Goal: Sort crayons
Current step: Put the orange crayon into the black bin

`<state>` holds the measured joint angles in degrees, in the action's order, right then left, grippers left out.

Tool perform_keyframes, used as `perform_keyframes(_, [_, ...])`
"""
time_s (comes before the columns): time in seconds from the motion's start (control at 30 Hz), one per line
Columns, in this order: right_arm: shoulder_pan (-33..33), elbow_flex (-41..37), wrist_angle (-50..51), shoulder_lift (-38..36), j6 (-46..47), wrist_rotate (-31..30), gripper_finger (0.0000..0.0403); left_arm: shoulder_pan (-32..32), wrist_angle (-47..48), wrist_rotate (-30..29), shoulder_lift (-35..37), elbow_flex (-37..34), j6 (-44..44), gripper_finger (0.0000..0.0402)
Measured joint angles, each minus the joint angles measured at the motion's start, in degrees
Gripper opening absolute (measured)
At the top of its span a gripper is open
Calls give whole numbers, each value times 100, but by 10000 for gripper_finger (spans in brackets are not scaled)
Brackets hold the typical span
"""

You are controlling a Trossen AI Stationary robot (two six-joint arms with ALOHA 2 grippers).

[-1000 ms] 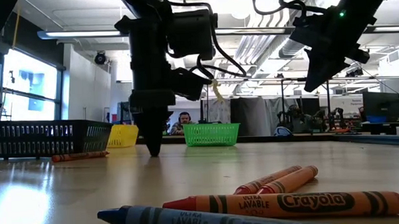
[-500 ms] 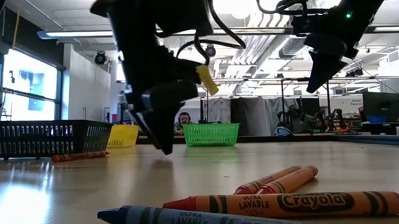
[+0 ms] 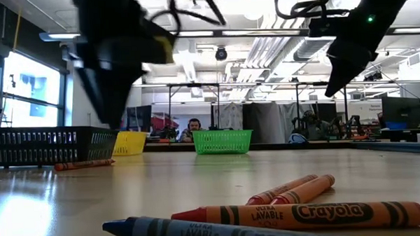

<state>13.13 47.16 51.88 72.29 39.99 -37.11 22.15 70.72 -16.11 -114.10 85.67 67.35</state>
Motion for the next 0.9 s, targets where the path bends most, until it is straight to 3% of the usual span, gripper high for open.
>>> perform_keyframes(0.23, [0, 0, -5, 0, -188, -83, 0, 664, 322, 512, -4, 8, 1457, 151])
perform_keyframes(0.57, [0, 0, -18, 0, -271, -340, 0, 968, 512, -145, -9, -209, 2811, 151])
perform_keyframes(0.9, [0, 0, -12, 0, -284, -340, 0, 977, -18, -414, -13, -757, 3157, 151])
